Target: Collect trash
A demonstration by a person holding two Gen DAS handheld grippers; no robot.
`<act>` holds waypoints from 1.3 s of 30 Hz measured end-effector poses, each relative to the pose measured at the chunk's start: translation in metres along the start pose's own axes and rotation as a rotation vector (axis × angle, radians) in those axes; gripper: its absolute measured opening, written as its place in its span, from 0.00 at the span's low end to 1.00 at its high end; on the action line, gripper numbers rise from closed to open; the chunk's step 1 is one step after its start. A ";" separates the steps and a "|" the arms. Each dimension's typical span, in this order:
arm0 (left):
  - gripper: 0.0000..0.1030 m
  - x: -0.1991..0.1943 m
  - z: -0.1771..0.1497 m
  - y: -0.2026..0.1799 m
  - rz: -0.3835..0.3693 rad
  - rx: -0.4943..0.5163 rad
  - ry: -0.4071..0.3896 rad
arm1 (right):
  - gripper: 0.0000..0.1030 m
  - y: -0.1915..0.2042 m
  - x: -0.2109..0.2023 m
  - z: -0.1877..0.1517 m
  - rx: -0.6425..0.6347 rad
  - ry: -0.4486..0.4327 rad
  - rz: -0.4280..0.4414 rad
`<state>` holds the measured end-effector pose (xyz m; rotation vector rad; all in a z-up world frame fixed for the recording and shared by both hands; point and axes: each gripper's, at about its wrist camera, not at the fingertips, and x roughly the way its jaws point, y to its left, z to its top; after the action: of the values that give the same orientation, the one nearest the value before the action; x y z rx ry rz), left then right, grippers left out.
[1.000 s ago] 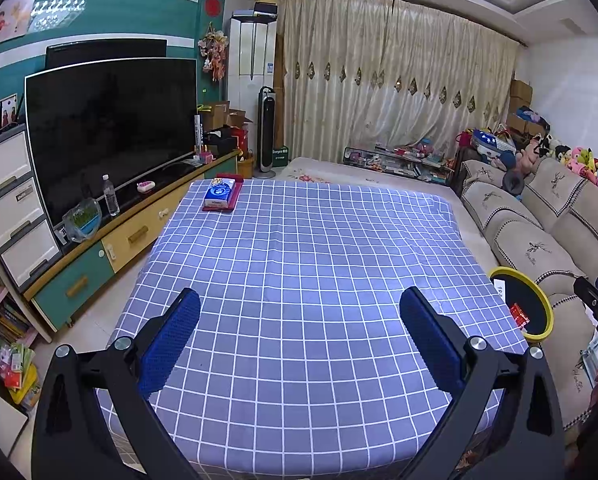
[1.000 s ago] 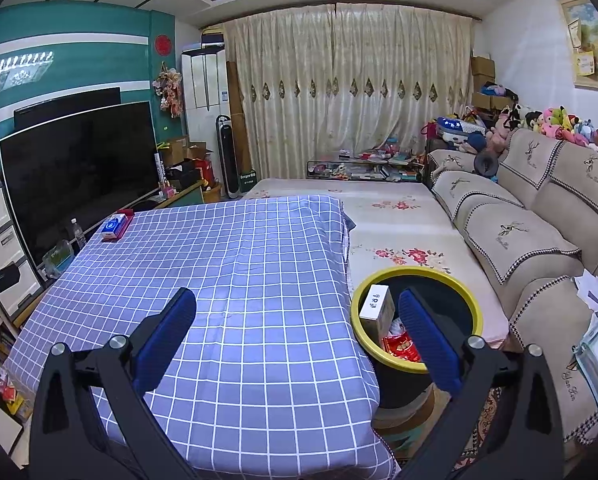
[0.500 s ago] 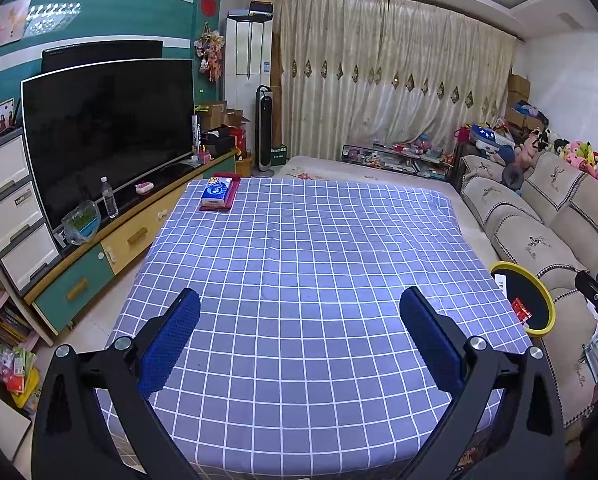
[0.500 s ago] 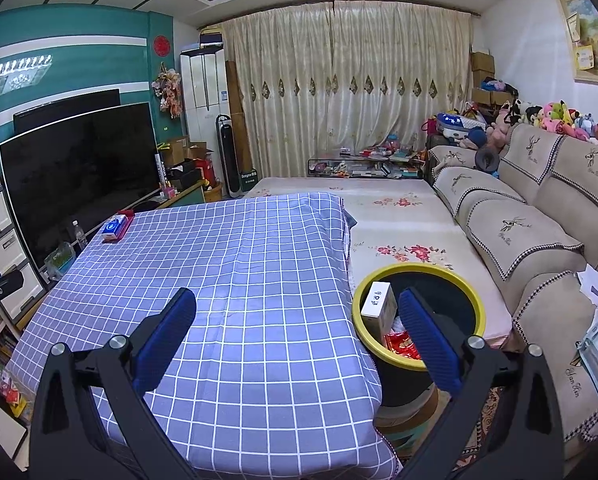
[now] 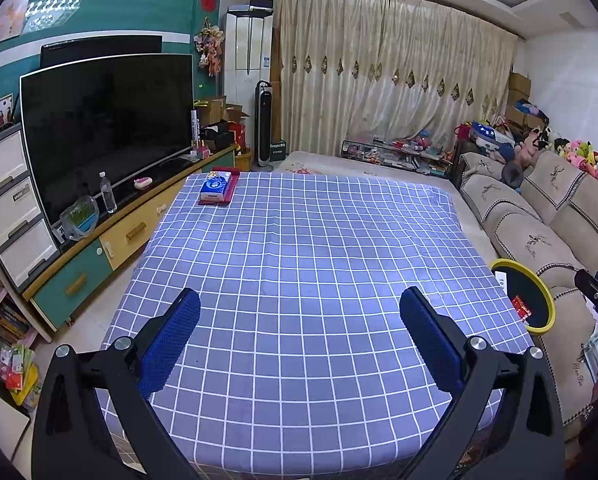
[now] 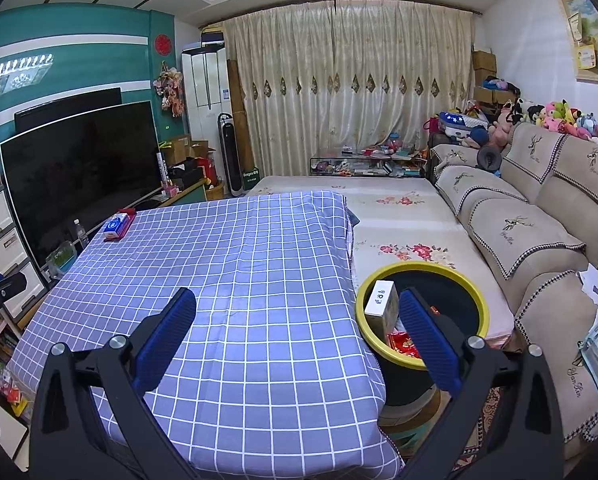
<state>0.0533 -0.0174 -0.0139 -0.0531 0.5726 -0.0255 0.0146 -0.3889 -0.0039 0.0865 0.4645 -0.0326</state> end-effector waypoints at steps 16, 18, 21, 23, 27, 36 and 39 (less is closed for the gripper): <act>0.95 0.004 -0.003 0.001 0.003 0.003 0.008 | 0.94 0.001 0.002 -0.001 0.005 0.003 0.004; 0.95 0.004 -0.002 0.001 0.004 0.003 0.008 | 0.94 0.001 0.002 -0.001 0.005 0.005 0.004; 0.95 0.004 -0.002 0.002 0.006 0.004 0.010 | 0.94 0.001 0.002 -0.001 0.006 0.005 0.004; 0.95 0.004 -0.002 0.002 0.006 0.004 0.011 | 0.94 0.001 0.002 -0.001 0.005 0.005 0.004; 0.95 0.005 -0.003 0.002 0.013 0.005 0.012 | 0.94 0.001 0.002 -0.001 0.006 0.005 0.004; 0.95 0.005 -0.003 0.004 0.017 0.004 0.015 | 0.94 0.001 0.003 0.001 0.006 0.006 0.006; 0.95 0.006 -0.004 0.004 0.020 0.003 0.019 | 0.94 0.001 0.003 0.001 0.007 0.007 0.006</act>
<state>0.0563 -0.0139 -0.0209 -0.0445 0.5923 -0.0076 0.0175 -0.3878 -0.0043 0.0949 0.4712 -0.0276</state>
